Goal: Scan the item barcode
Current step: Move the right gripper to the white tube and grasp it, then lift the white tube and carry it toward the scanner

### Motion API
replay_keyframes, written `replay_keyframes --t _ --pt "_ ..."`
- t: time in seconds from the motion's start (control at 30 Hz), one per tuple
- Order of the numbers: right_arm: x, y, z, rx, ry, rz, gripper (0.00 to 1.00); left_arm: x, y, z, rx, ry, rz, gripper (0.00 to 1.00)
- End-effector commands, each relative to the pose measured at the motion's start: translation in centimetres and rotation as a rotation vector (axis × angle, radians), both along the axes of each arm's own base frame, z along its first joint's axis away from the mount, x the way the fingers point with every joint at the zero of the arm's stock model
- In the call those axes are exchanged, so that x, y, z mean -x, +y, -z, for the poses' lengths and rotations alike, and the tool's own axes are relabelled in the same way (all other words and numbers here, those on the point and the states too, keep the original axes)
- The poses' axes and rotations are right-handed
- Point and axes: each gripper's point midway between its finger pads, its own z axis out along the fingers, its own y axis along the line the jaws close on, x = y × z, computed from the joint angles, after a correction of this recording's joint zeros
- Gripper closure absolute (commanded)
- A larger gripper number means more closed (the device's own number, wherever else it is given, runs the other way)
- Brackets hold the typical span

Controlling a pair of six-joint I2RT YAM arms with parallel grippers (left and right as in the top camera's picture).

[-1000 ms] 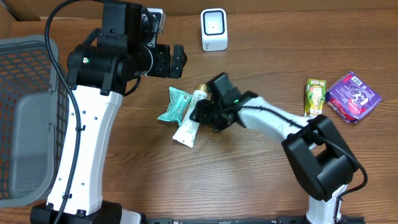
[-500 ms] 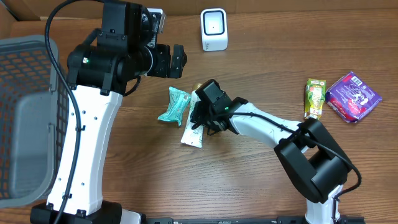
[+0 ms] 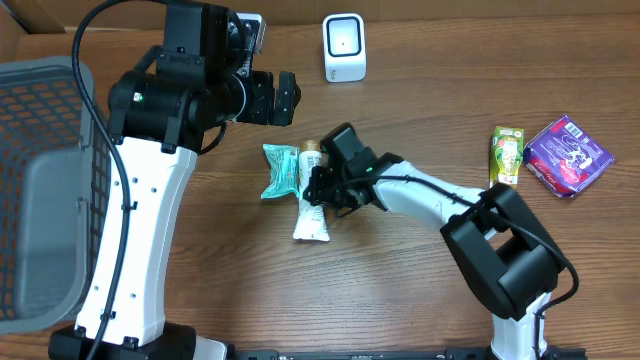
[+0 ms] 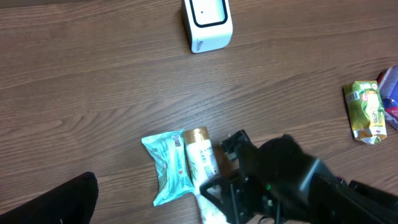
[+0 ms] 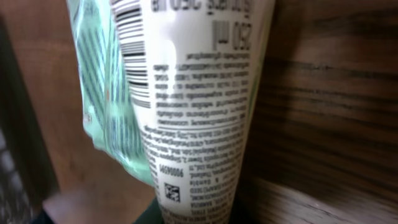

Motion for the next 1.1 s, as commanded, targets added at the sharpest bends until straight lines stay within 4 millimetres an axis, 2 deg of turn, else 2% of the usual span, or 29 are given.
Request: replay_keyframes --t 0.0,0.23,0.37,0.5,0.8,1.07 --pt "-1.0 -0.8 -3.8 -0.125 -0.098 -0.154 0.91 -0.2 -0.2 0.2 -0.002 0.003 0.013 0.00" --pt "-2.8 -8.0 -9.1 -0.101 -0.278 -0.247 0.96 -0.2 -0.2 0.2 -0.001 0.003 0.014 0.00" --pt "-3.0 -10.8 -11.7 -0.076 -0.374 -0.285 0.96 -0.2 -0.2 0.2 -0.001 0.003 0.014 0.00" --pt "-2.4 -11.4 -14.1 -0.063 -0.476 -0.344 0.96 -0.2 -0.2 0.2 -0.001 0.003 0.014 0.00" --pt "-1.9 -11.7 -24.1 -0.086 -0.655 -0.321 0.96 -0.2 -0.2 0.2 -0.001 0.003 0.014 0.00" --pt "-1.2 -11.9 -27.9 -0.101 -0.642 -0.285 0.96 -0.2 -0.2 0.2 -0.001 0.003 0.013 0.00"
